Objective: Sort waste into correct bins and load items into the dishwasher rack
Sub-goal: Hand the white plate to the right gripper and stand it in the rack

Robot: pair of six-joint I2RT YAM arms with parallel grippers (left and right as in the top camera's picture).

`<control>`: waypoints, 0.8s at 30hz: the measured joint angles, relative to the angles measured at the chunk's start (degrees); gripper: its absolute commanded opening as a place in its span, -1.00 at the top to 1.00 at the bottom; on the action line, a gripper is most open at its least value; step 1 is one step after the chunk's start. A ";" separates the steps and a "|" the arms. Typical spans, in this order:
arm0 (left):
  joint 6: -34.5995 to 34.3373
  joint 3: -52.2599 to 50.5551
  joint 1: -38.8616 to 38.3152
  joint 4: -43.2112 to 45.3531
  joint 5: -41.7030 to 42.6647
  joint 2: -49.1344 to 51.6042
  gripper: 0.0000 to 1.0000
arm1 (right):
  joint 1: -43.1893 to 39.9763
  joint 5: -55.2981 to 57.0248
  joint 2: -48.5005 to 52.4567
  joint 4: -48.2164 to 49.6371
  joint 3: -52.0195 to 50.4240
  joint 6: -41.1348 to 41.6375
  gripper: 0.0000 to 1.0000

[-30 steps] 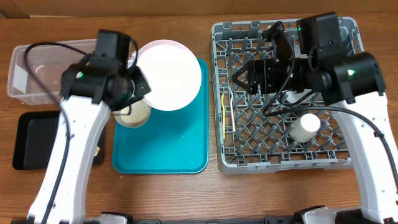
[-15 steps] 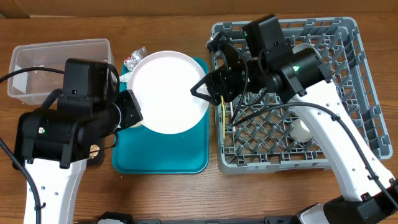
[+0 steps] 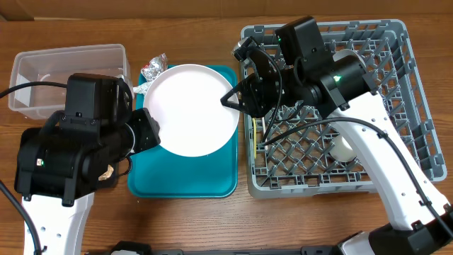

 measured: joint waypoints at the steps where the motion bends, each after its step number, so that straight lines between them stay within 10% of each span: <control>1: 0.00 0.00 0.00 0.09 -0.07 -0.04 -0.02 | 0.00 0.44 -0.42 0.00 -0.04 0.11 0.92; 4: 0.22 0.00 0.00 0.46 -0.24 -0.09 -0.21 | 0.02 3.69 -2.49 -0.52 -0.04 1.64 0.92; 6: 0.44 0.02 0.00 0.37 -0.33 -0.09 -1.00 | 0.02 10.80 -5.51 -2.67 -0.04 3.69 0.92; 12: 1.29 11.80 0.00 -7.19 -4.02 -0.09 -1.00 | -2.78 41.66 -9.55 -12.85 -0.04 18.91 0.92; 24: 1.18 29.40 0.00 -13.55 -15.37 -3.45 -1.00 | -17.14 66.14 -4.90 -19.67 -3.10 25.55 0.92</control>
